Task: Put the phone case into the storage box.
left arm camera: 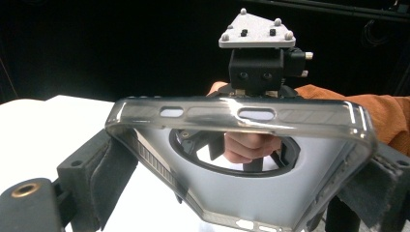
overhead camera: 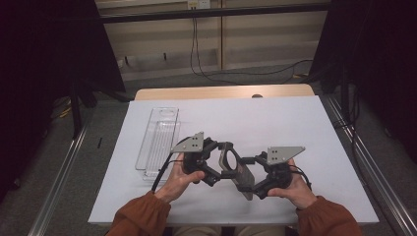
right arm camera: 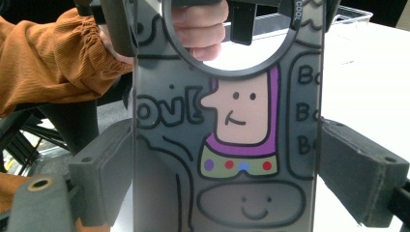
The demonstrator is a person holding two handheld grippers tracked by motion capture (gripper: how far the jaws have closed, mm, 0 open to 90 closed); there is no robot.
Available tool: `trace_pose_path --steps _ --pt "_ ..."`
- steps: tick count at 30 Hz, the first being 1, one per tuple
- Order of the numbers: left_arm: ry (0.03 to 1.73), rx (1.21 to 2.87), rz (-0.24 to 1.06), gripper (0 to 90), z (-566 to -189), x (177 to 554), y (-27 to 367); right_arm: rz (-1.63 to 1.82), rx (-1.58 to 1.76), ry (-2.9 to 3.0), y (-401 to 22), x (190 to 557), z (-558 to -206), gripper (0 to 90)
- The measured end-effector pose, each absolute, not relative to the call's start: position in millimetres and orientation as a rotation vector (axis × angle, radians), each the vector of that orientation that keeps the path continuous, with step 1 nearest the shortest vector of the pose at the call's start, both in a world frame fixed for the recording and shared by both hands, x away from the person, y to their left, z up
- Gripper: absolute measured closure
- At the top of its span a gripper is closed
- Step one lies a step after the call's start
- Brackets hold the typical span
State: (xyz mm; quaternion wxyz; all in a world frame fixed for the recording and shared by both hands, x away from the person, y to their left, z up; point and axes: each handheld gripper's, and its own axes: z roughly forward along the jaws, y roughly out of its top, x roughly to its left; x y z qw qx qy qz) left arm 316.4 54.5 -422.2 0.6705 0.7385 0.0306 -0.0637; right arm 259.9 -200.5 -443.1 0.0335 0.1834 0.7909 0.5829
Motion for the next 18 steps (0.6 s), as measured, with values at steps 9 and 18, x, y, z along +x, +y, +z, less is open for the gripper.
trace_pose_path --steps 9,18 --pt "0.077 1.679 -0.141 10.6 -420.0 314.6 54.2 1.787 0.56 2.429 -199.6 259.8 -443.2 11.7" --pt "0.083 1.705 -0.116 11.6 -418.4 311.8 52.1 1.79 0.586 2.421 -199.6 260.7 -444.3 8.1"
